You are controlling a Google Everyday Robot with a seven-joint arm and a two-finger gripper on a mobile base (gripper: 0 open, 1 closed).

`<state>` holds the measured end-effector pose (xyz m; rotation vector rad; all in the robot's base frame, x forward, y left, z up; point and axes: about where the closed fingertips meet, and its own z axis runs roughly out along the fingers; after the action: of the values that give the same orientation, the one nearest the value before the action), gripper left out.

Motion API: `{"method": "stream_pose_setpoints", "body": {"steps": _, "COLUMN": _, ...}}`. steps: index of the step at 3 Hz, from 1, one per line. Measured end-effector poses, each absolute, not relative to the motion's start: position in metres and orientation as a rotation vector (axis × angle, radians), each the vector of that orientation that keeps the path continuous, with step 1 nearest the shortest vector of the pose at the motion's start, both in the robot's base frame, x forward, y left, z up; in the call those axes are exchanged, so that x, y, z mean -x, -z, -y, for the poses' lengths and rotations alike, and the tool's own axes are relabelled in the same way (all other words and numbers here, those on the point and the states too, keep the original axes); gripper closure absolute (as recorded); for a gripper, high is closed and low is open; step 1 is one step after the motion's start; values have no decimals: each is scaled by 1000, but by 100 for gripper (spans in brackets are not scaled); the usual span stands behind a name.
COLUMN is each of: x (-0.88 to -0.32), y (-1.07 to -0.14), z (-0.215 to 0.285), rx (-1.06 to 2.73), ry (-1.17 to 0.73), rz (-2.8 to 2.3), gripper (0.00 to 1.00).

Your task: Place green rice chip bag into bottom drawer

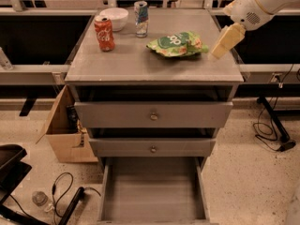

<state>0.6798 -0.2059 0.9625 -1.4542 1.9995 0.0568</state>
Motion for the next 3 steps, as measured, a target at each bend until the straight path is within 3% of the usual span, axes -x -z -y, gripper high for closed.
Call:
{"method": "stream_pose_setpoints", "body": {"steps": 1, "x": -682, "y": -959, "z": 204, "rx": 1455, "ry": -68, "rz": -1996, "gripper": 0}}
{"method": "stream_pose_setpoints", "body": {"steps": 3, "x": -749, "y": -920, "z": 168, "rx": 1497, "ry": -158, "rz": -1889, "gripper": 0}}
